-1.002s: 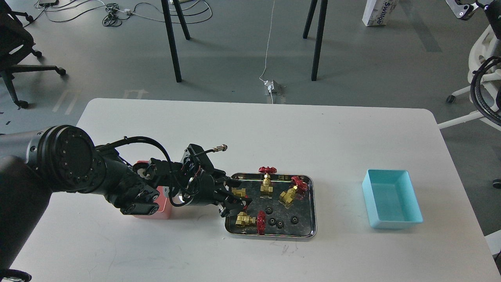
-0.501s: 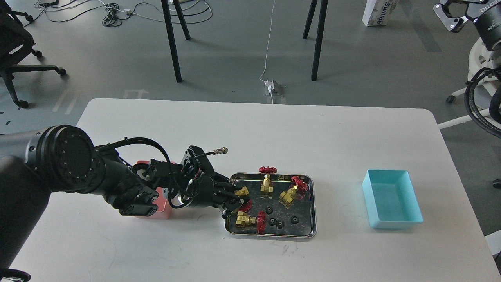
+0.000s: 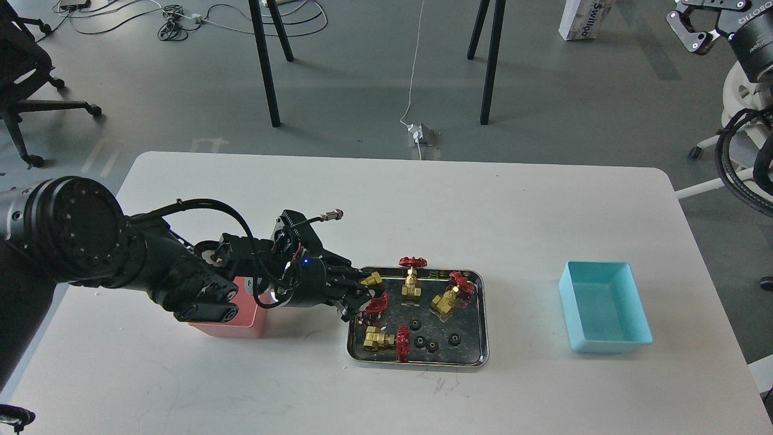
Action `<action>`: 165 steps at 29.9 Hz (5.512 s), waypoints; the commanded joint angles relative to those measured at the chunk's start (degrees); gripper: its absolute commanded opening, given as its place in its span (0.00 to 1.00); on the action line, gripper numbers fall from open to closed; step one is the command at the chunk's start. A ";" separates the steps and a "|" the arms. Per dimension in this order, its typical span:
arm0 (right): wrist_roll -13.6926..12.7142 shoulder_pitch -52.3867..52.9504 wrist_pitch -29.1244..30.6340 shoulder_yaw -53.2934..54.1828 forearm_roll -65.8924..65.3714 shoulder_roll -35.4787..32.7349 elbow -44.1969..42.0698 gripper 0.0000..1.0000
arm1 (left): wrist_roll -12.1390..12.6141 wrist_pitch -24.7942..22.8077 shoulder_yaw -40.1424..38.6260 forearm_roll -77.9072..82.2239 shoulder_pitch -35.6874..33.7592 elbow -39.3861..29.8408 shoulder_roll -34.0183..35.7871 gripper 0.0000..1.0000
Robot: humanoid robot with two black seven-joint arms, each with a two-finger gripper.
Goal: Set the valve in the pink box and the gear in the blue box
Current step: 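Close the left gripper on the brass valve with red handle, then lift the valve with the left gripper and carry it over the pink box, then lower the valve into the pink box and open the left gripper, then lift the left arm up away from the pink box, then reach the right gripper down to a small black gear in the tray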
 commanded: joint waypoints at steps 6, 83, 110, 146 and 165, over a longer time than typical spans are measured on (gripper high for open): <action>-0.01 0.59 -1.58 1.32 0.08 0.79 3.41 0.99 | 0.00 0.00 -4.98 2.12 -4.53 -8.56 8.28 0.19; 0.43 -2.92 -9.40 7.21 0.78 -0.35 14.76 0.99 | 0.00 0.00 -17.99 20.23 15.15 0.13 34.22 0.33; -7.56 7.52 -2.20 -12.80 -20.27 -3.25 5.70 0.99 | 0.00 -42.03 -80.46 -25.44 17.96 -13.76 37.04 0.78; -13.89 27.75 8.66 -57.12 -111.98 20.20 26.98 0.77 | 0.00 -43.64 -96.83 -31.72 26.14 -9.54 13.39 0.83; -14.07 22.39 8.66 -60.03 -116.29 31.11 14.40 0.42 | 0.00 -43.73 -98.68 -31.81 26.93 -9.36 11.99 0.84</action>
